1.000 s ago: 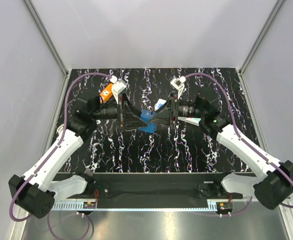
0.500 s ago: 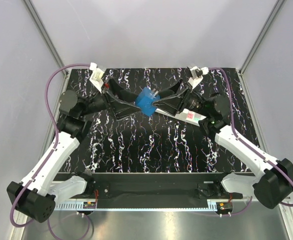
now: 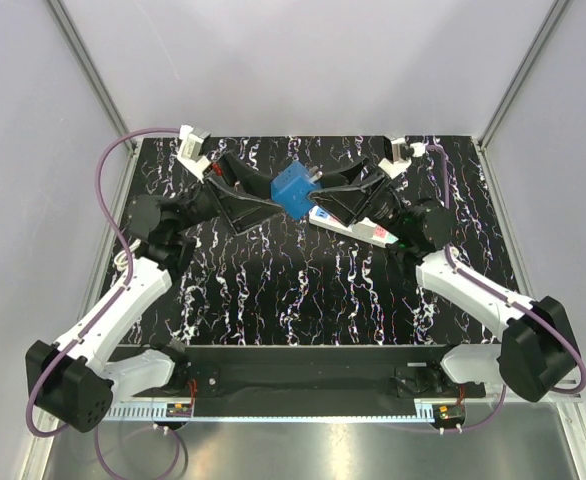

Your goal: Insert the plug

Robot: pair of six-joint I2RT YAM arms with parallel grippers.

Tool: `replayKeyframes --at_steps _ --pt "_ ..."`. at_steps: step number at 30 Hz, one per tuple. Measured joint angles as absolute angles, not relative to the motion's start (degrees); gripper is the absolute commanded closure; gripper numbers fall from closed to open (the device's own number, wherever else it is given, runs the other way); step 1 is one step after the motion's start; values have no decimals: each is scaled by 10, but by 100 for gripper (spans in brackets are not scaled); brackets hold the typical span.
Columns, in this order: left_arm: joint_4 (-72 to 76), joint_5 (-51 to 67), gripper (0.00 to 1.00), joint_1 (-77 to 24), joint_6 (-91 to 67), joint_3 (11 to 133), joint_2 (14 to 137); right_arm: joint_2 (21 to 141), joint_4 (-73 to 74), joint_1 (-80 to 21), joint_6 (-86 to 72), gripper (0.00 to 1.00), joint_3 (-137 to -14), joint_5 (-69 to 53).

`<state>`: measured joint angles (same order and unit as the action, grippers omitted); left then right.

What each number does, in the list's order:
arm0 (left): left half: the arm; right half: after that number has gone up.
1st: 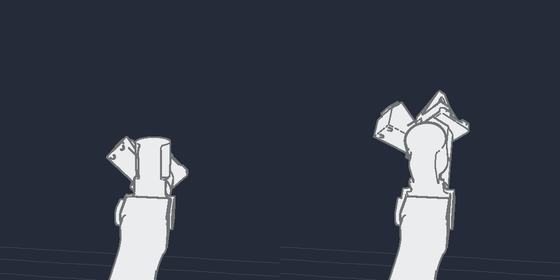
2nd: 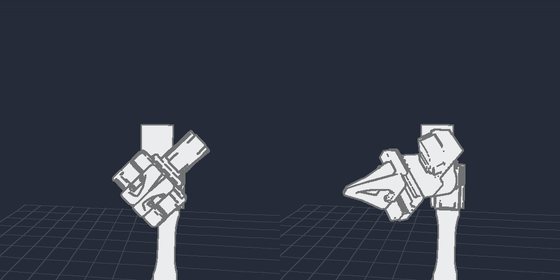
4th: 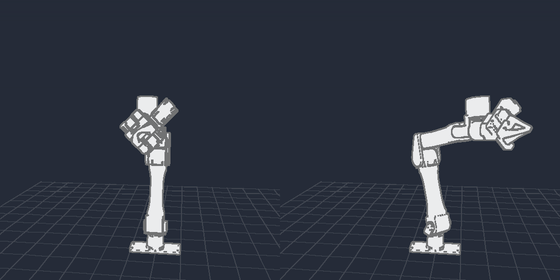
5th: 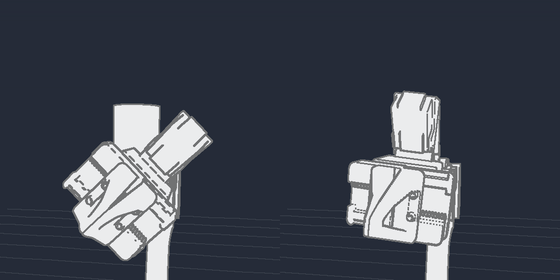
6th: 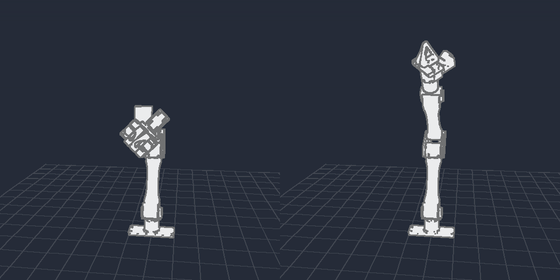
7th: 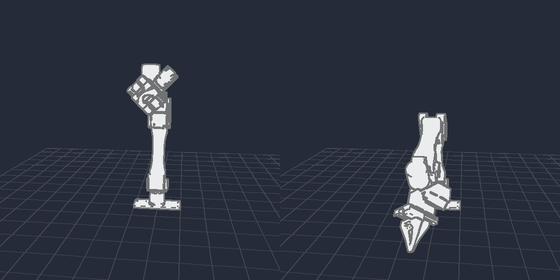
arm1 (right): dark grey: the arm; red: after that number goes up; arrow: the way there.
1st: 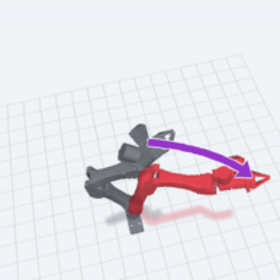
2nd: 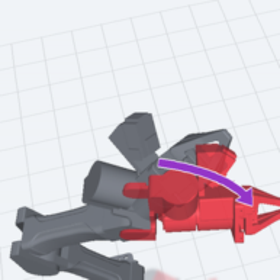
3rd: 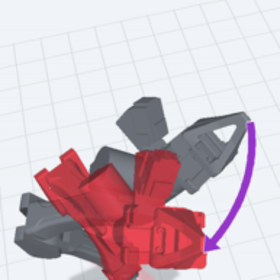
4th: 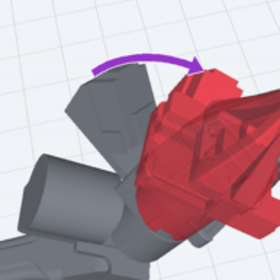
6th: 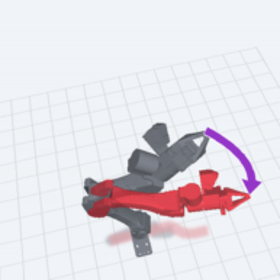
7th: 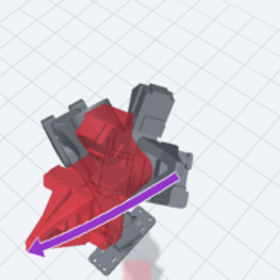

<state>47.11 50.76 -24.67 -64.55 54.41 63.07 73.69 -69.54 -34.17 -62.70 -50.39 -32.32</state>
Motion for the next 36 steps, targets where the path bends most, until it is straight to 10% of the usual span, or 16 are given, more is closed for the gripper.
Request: replayKeyframes --at_steps 16,24,29,36 --pt "415 441 22 -257 -600 526 647 776 -740 -377 -609 100 -458 -214" --pt "423 422 100 -257 -594 509 646 777 -741 -387 -602 98 -449 -192" --pt "416 425 100 -257 -589 509 647 776 -745 -387 -603 37 -442 -187" --pt "255 465 100 -238 -500 561 646 708 -728 -389 -569 6 -357 -158"
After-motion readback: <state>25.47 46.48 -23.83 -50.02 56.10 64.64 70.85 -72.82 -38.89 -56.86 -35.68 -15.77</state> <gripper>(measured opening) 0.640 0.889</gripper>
